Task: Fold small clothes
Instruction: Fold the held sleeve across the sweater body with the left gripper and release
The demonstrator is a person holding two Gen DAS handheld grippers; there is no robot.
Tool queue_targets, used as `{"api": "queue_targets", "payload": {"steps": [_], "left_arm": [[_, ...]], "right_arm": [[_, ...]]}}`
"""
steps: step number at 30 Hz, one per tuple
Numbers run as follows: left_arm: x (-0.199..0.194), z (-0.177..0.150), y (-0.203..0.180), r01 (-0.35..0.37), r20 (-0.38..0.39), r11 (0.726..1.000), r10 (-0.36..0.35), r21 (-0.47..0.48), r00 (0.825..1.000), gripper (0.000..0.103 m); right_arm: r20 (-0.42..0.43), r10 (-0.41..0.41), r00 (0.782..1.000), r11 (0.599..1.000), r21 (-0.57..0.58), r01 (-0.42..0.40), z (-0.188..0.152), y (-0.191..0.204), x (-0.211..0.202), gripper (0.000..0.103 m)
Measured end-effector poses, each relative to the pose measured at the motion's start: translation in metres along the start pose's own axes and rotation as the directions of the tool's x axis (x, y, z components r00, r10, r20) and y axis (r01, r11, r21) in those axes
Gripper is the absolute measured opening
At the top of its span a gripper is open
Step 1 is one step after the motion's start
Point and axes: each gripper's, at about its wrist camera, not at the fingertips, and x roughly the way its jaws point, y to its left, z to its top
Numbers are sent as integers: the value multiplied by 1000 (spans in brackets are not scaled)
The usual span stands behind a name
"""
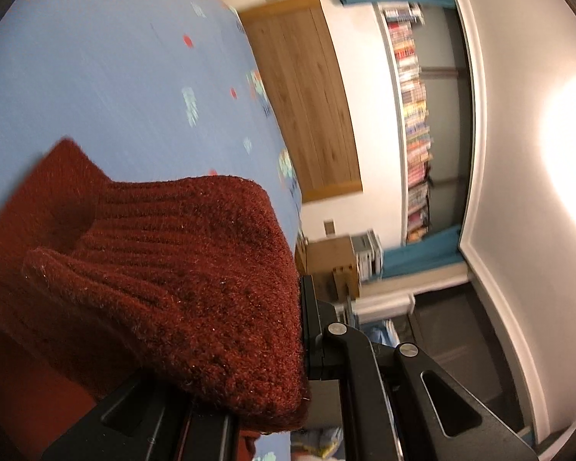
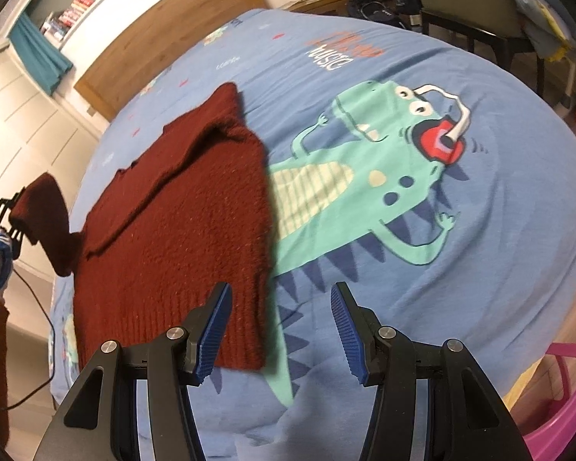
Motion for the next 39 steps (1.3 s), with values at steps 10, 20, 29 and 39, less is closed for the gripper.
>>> {"api": "queue_targets", "payload": {"steps": [10,20,29,39], "left_arm": [[99,-73,3,-135,-212,985,154,103,965,5],[116,-164,54,-322,-342,902,411,289,845,5],[83,-172,42,-340,-272,886,428,315,862,43],[81,-155,59,-363,-226,909,404,203,886,14]], "right_arm": [[21,-5,1000,998,57,4,2,-33,-13,55],[18,-26,1000,995,101,24,-1,-56,-16,55],[23,-18,1000,995,100,16,1,-55,-14,55],[18,-14,1000,997,81,12,2,-47,-11,55]]}}
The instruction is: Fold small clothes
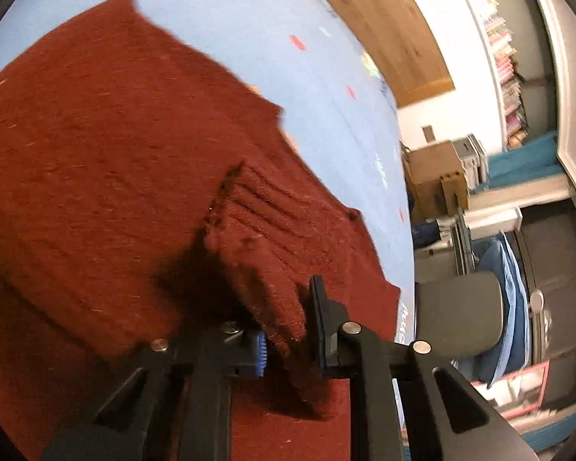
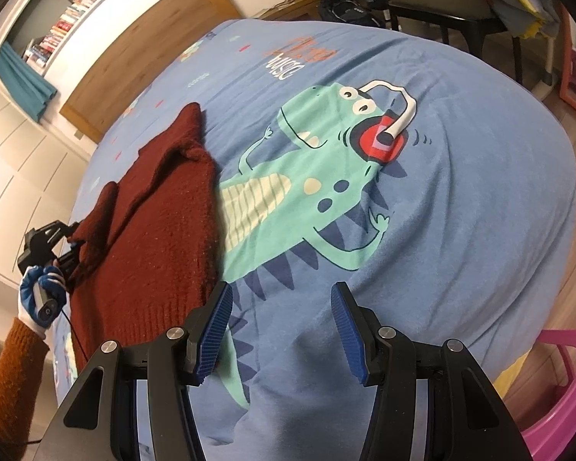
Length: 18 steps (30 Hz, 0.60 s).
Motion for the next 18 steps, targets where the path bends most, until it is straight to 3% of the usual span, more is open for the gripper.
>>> {"api": "queue_targets", "payload": {"steps": [4,7,11,15,18], "left_arm": [[20,-13,-36,46,-60,994,-41,97,997,14],[38,-24,-58,34,-116,986,-15,165,993,15],[57,-40,-78,3,-169,966,42,258,985,43],[55,-55,-88,61,-185,943,0,326,983,54],[48,-57,-92,95,-174,934,-36,345,984,55]], "right_arm": [[-4,-2,1000,1000,9,3,0,-3,1,55],[-4,-1,1000,1000,7,1,1,-3,2,55],[-4,-1,1000,1000,12,2,0,-5,1,55],[-2,-8,1000,1000,22,8,-1,-9,0,55],[0,-9,1000,1000,24,9,0,-11,-1,55]]}}
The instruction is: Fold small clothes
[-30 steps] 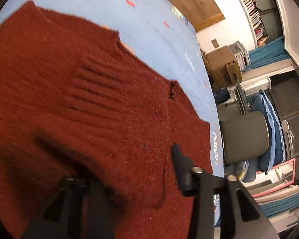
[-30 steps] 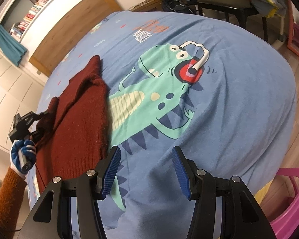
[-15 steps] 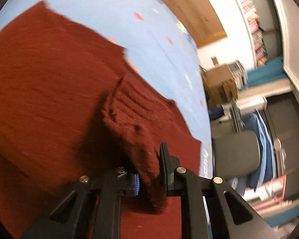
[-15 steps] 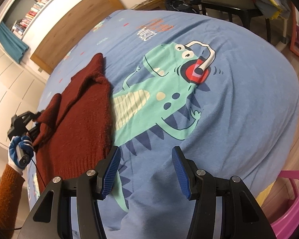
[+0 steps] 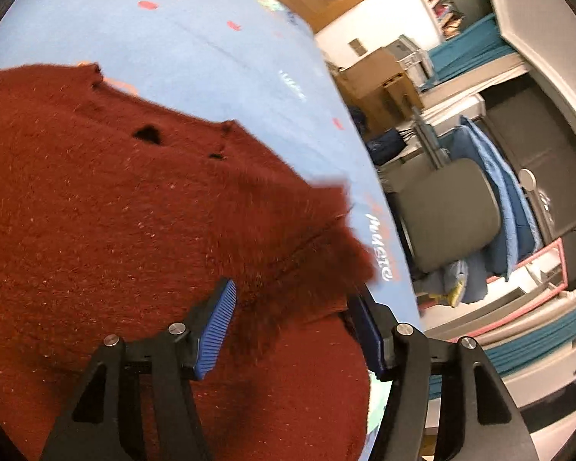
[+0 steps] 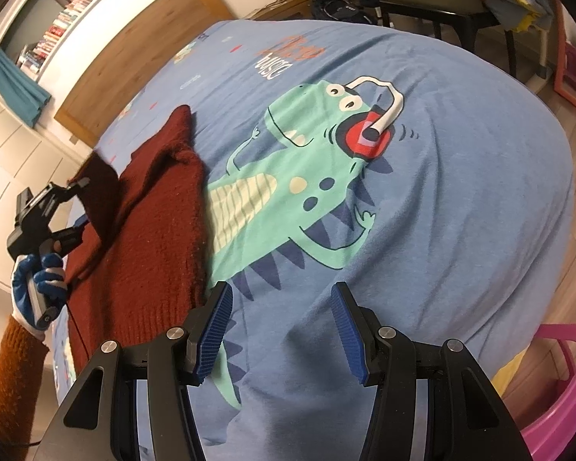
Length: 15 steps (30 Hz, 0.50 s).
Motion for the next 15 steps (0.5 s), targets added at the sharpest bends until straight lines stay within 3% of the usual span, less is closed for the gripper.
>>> {"api": "queue_targets", "payload": {"steps": [3,4,7,10,13,15], "left_arm": [[-3,-1,3,-59,28,998,59,17,998,55],[-2,-2,4,-112,40,993,111,32,993,56],[10,-12,11,-314,55,943,309,107,949,56],[22,-37,17,-409,46,896,407,174,912,56],[30,-59,7,-456,82,853,451,255,889,56],[32,-65,-2,-421,69,865,419,271,905,56]], "right_arm": [[0,1,1000,1000,0,-1,0,0,0,55],[1,1,1000,1000,-2,-1,0,1,0,55],[2,1,1000,1000,-9,-1,1,3,0,55],[1,-1,1000,1000,-10,1,1,5,1,55],[-1,-4,1000,1000,-9,4,1,6,3,55],[-2,-4,1000,1000,-13,4,2,9,3,55]]}}
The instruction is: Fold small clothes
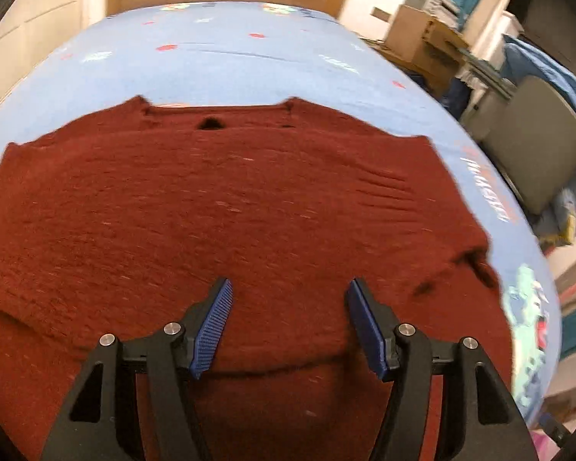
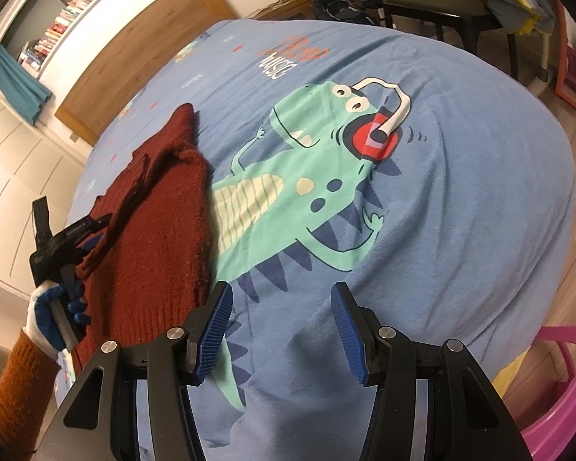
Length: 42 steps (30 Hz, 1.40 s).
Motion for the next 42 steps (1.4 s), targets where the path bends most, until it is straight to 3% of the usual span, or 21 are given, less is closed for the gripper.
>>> {"api": "queue_targets", "payload": {"steps": [3,8,12,14,16,18,27,36,42], "left_arm": [[-12,1,10,22,18,1000,-22,-5,1000,56],[-37,16,50,-93,77,995,96,-39,992,56],[-51,16,109,-201,91,973,212,-116,973,56],[-57,11,140,-263,89,949,281,-171,956,56],[-55,5,161,-288,63,932,308,-219,949,56],[-50,-7,166,-275,31,932,290,-237,957,56],[-65,-25,141,-260,25,954,267,-150,963,56],[-99,-48,105,-352,50,936,353,-18,934,58],[-135,-71,92,-358,81,934,356,8,931,60]], "right_arm": [[2,4,1000,1000,-14,-3,2,6,0,55],[5,9,1000,999,-42,-9,4,20,1,55],[2,15,1000,998,-61,-15,5,31,5,55],[-3,19,1000,997,-73,-19,4,37,7,55],[-7,21,1000,996,-88,-22,4,44,8,55],[-10,20,1000,995,-102,-21,4,50,10,55],[-12,28,1000,990,-137,-29,4,68,9,55],[-32,50,998,982,-179,-55,-9,91,10,55],[-51,63,997,977,-202,-72,-21,102,10,55]]}}
